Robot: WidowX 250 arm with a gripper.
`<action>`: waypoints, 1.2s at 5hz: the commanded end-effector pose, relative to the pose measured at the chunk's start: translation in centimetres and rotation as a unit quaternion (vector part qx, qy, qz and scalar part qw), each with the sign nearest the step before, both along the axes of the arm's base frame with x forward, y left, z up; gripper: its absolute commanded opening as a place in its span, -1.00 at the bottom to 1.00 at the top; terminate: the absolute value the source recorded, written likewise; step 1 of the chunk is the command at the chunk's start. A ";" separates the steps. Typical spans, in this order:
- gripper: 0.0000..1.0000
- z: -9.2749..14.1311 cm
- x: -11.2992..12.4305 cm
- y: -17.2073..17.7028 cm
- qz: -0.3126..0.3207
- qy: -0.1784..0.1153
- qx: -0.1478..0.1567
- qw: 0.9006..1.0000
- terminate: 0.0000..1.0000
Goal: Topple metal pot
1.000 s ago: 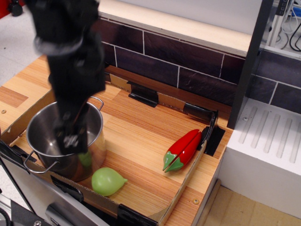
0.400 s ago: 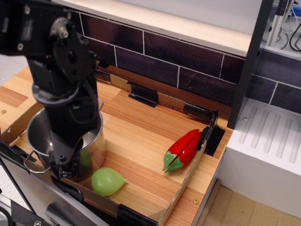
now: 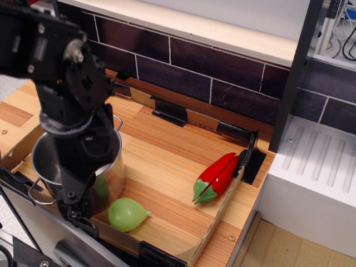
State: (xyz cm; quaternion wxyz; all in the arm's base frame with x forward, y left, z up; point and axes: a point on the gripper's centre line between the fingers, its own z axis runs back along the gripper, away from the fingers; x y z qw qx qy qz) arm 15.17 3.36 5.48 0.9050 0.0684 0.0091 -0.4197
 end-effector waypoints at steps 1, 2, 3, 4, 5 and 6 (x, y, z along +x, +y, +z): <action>-1.00 -0.1 0.4 1.3 0.017 -0.013 0.001 1.000 -1.00; -1.00 0.3 0.9 1.5 0.033 -0.013 0.001 0.999 -1.00; -1.00 0.8 1.4 1.7 0.041 0.003 -0.005 0.999 -1.00; -1.00 2.5 2.8 2.4 0.081 0.061 -0.048 0.994 -1.00; -1.00 3.8 4.0 3.1 0.111 0.103 -0.084 0.985 -1.00; -1.00 4.6 5.5 3.9 0.114 0.151 -0.133 0.973 -1.00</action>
